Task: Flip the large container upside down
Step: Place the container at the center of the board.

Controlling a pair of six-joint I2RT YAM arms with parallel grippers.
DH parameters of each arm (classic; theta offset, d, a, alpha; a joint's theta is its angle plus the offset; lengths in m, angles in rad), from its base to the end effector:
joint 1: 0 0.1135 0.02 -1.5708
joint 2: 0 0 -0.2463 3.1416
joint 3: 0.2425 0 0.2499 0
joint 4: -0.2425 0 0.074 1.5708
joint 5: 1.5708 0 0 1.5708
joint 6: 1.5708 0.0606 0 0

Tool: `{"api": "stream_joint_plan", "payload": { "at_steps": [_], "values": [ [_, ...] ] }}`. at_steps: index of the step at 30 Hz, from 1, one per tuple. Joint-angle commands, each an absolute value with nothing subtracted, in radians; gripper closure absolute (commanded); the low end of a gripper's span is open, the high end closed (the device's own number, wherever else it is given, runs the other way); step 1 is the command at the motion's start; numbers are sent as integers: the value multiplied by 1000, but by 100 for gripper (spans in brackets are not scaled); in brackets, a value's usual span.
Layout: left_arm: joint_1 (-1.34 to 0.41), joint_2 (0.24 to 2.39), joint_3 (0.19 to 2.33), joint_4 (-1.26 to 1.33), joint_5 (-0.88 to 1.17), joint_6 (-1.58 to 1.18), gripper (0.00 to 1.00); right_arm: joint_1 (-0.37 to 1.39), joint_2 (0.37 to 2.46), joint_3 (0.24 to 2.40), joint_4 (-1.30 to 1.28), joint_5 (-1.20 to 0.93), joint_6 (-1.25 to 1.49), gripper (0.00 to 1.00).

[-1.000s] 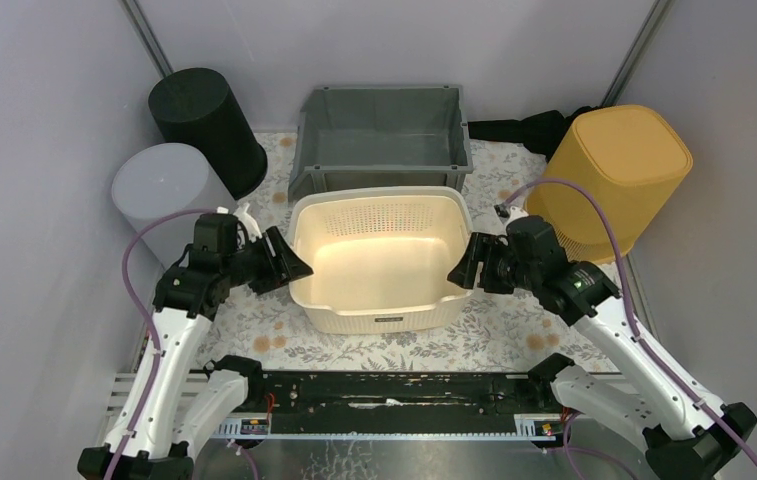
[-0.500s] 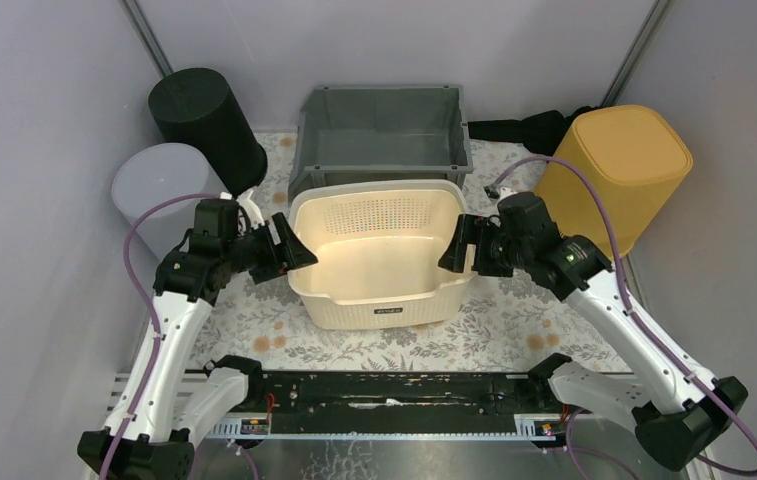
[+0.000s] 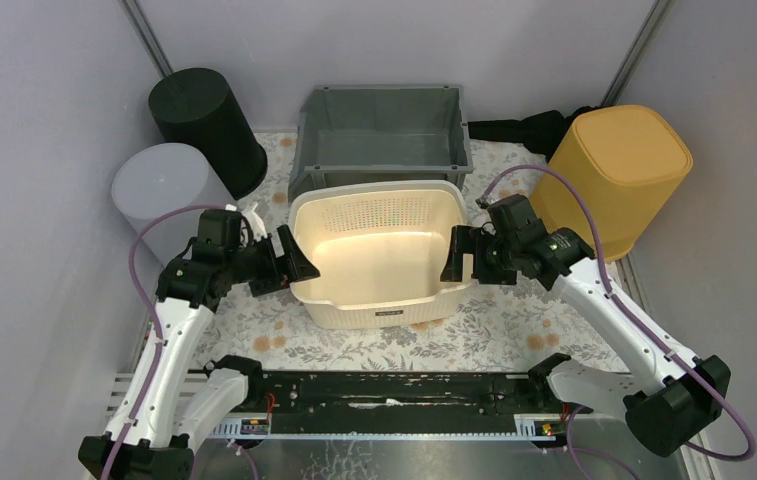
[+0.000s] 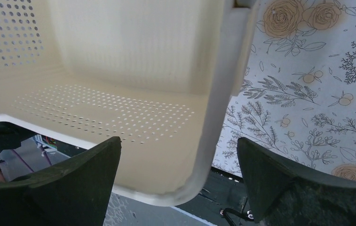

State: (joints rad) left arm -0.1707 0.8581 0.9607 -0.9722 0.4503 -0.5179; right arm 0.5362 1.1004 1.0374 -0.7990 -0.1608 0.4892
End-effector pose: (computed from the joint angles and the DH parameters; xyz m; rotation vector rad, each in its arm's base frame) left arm 0.1700 -0.0561 0.2862 -0.2255 2.4984 -0.8475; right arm 0.2025 0.1316 0.2761 -0.1346 2.5239 0.6359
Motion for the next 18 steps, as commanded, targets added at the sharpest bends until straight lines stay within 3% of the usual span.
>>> {"api": "stream_joint_plan", "payload": {
  "at_steps": [1, 12, 18],
  "values": [
    [-178, 834, 965, -904, 470, -513, 9, 467, 1065, 1034, -737, -238, 439, 1],
    [-167, 908, 1062, -868, 376, -494, 3, 157, 1149, 1039, -546, -626, 405, 0],
    [-97, 950, 1083, -842, 430, -462, 1, 81, 1191, 921, -261, -824, 601, 1]
  ]
}}
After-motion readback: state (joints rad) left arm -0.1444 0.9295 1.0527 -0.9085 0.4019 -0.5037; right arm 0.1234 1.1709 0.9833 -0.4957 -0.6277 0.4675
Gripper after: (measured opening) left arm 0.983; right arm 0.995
